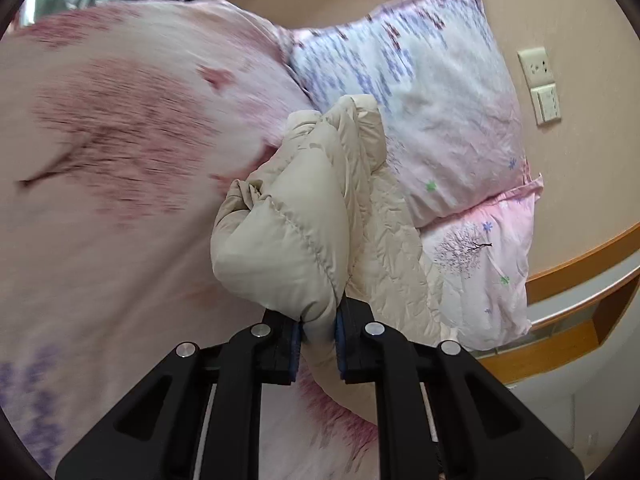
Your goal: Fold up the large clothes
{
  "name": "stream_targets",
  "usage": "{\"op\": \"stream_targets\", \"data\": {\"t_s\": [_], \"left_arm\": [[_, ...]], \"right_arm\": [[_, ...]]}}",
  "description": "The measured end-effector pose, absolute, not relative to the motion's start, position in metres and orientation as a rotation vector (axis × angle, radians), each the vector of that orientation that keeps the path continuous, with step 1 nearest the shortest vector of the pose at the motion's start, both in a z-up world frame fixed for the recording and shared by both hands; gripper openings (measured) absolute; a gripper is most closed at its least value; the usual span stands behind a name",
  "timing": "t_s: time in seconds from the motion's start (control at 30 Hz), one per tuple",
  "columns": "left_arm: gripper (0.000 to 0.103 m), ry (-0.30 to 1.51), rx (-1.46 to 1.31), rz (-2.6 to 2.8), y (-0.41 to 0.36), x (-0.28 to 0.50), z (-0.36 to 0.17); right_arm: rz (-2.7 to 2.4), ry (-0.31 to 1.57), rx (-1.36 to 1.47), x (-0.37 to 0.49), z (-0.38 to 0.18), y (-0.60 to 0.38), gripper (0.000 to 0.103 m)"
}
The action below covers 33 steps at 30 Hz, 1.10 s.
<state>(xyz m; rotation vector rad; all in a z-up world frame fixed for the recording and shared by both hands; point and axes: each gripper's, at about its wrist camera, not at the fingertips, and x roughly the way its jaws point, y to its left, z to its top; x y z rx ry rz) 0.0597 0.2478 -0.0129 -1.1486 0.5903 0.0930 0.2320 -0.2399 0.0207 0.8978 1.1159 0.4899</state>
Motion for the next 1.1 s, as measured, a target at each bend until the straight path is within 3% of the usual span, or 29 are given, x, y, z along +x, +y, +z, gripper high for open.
{"op": "stream_targets", "data": {"t_s": [0.33, 0.43, 0.5, 0.67, 0.77, 0.93, 1.0, 1.1], "left_arm": [[0.013, 0.61, -1.174, 0.121, 0.255, 0.017, -0.029], [0.014, 0.615, -1.181, 0.11, 0.256, 0.015, -0.035], [0.019, 0.621, -1.184, 0.108, 0.257, 0.015, -0.038], [0.049, 0.619, -1.168, 0.121, 0.255, 0.01, -0.04], [0.054, 0.607, -1.158, 0.124, 0.254, 0.008, -0.04], [0.062, 0.582, -1.137, 0.121, 0.251, 0.005, -0.037], [0.064, 0.573, -1.116, 0.128, 0.247, 0.006, -0.034], [0.068, 0.567, -1.094, 0.138, 0.243, 0.008, -0.033]], "right_arm": [[0.486, 1.155, 0.801, 0.186, 0.014, -0.232, 0.017], [0.448, 1.153, 0.721, 0.178, 0.012, -0.228, 0.022], [0.414, 1.147, 0.652, 0.175, 0.013, -0.228, 0.033], [0.267, 1.047, 0.467, 0.171, 0.039, -0.221, 0.053], [0.104, 0.931, 0.312, 0.17, 0.059, -0.209, 0.062], [0.131, 0.817, 0.155, 0.172, 0.081, -0.167, 0.059], [0.234, 0.821, 0.115, 0.178, 0.084, -0.139, 0.044], [0.322, 0.837, 0.035, 0.187, 0.081, -0.098, 0.034]]}}
